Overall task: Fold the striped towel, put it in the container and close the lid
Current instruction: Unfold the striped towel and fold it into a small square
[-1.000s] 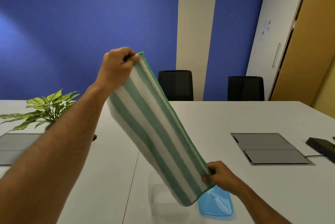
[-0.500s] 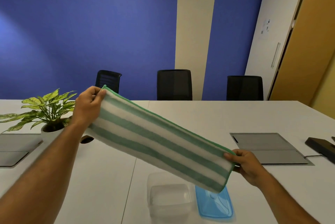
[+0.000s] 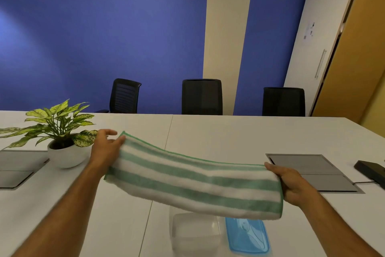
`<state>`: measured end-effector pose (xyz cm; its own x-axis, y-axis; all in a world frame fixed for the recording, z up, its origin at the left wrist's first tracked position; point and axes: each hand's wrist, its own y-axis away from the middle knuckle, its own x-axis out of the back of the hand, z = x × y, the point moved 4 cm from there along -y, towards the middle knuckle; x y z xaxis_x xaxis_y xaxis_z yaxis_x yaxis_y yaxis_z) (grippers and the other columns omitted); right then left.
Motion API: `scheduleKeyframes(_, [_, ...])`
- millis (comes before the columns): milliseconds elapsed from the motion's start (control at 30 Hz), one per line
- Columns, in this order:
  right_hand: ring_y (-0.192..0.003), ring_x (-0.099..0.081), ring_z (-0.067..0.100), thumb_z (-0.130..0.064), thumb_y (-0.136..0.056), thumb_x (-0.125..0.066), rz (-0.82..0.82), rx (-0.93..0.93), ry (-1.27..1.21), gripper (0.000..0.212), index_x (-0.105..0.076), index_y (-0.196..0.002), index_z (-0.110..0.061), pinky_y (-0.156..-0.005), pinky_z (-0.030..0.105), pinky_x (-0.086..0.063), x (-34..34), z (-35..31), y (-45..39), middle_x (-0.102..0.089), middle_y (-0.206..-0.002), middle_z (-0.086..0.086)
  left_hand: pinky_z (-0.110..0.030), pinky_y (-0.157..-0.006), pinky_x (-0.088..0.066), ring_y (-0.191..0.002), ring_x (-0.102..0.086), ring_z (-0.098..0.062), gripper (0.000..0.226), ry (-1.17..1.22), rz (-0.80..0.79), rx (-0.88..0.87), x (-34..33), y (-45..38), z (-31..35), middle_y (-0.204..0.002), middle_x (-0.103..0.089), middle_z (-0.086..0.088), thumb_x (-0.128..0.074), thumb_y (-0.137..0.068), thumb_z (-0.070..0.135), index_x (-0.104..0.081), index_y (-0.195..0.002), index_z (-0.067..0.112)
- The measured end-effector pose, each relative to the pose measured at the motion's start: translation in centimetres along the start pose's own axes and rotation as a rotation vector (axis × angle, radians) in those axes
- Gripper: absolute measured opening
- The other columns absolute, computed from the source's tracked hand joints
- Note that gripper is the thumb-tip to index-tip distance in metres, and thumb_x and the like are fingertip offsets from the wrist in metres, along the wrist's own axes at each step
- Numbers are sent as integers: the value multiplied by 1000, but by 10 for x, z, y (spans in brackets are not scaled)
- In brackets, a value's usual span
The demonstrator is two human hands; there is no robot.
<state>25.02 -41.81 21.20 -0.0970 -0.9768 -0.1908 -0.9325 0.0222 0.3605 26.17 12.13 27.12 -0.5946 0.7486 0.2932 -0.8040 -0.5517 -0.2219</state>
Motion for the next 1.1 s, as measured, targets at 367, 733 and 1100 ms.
scheduleKeyframes(367, [-56,-65,19,17,-87,-48,-23,72,48,34,-59,-71,-11,-48,29,-56,0,-2,-12,-64,-72,11,-34,-69,-47,-91,-60,-35,44,-19,-192,118,-15,17,-17,-93,-69,-11,-44,-87,-5,-77,-68,18])
scheduleKeyframes(733, [-90,-64,27,20,-84,-55,22,111,305,26,-71,-94,2,-72,33,-54,0,-3,-6,-67,-108,21,-34,-70,-51,-94,-63,-30,21,-23,-453,79,-22,34,-9,-111,-66,-16,-72,-84,1,-76,-98,16])
scheduleKeyframes(1100, [-102,-62,28,19,-75,-63,-65,84,446,68,-57,-131,-20,-74,42,-55,33,-3,1,-57,-127,7,-27,-52,-54,-89,-64,-31,92,-264,-770,156,-20,46,-34,-109,-50,-5,-84,-66,-8,-48,-138,37])
